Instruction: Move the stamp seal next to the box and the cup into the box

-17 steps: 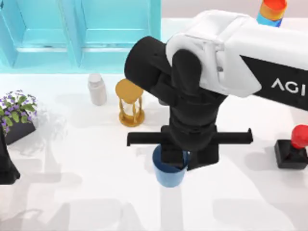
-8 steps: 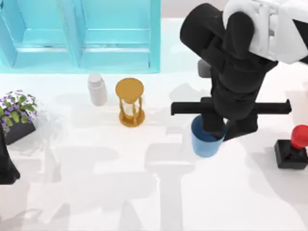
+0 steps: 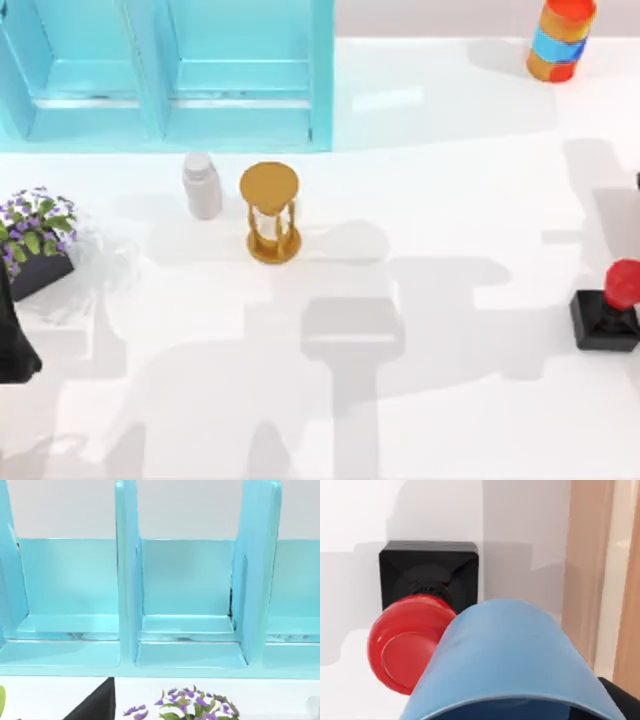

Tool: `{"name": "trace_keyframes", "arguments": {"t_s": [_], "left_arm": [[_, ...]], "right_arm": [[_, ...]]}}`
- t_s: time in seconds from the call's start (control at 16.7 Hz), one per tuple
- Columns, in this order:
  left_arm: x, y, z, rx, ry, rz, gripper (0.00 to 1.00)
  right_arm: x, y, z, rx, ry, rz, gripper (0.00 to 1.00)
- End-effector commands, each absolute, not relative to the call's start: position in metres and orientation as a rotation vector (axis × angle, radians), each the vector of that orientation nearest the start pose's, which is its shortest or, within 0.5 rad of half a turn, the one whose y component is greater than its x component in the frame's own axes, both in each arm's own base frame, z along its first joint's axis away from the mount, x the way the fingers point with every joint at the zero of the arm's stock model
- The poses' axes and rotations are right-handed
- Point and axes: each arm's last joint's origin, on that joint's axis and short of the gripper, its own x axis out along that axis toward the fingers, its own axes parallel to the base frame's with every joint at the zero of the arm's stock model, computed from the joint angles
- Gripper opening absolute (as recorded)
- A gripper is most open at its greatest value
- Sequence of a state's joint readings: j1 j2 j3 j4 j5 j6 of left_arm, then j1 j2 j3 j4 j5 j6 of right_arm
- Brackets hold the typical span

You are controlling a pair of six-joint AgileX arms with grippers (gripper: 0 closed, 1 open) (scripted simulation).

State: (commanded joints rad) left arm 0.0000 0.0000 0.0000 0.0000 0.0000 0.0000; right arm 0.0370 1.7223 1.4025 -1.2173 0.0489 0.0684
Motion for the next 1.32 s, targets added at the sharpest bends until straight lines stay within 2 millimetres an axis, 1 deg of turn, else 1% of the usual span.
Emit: {"name": "trace_keyframes", "arguments": {"t_s": [0.06,0.18,0.3,0.42,0.54,0.66,0.78,1.08,1.32], "left_arm": [[0.106,-0.001,0.160,0.000,0.000,0.000,1.00],[0.106,-0.001,0.160,0.000,0.000,0.000,1.00],[0.106,-0.001,0.160,0.000,0.000,0.000,1.00],[0.106,-0.001,0.160,0.000,0.000,0.000,1.00],[0.106,-0.001,0.160,0.000,0.000,0.000,1.00],[0.106,-0.001,0.160,0.000,0.000,0.000,1.00],[0.106,-0.001,0.160,0.000,0.000,0.000,1.00],[0.106,-0.001,0.160,0.000,0.000,0.000,1.00],[0.106,-0.001,0.160,0.000,0.000,0.000,1.00]], "right_arm": [[0.316,-0.014,0.241,-0.014,1.541,-0.056,0.00],[0.301,-0.066,0.238,-0.009,1.555,-0.045,0.00],[0.280,-0.109,0.235,0.001,1.566,-0.029,0.00],[0.258,-0.142,0.232,0.011,1.569,-0.011,0.00],[0.237,-0.165,0.230,0.019,1.566,0.003,0.00],[0.222,-0.179,0.229,0.024,1.559,0.010,0.00],[0.215,-0.184,0.229,0.027,1.554,0.013,0.00],[0.216,-0.184,0.228,0.026,1.558,0.015,0.00],[0.217,-0.183,0.214,0.026,1.557,0.013,0.00]]}}
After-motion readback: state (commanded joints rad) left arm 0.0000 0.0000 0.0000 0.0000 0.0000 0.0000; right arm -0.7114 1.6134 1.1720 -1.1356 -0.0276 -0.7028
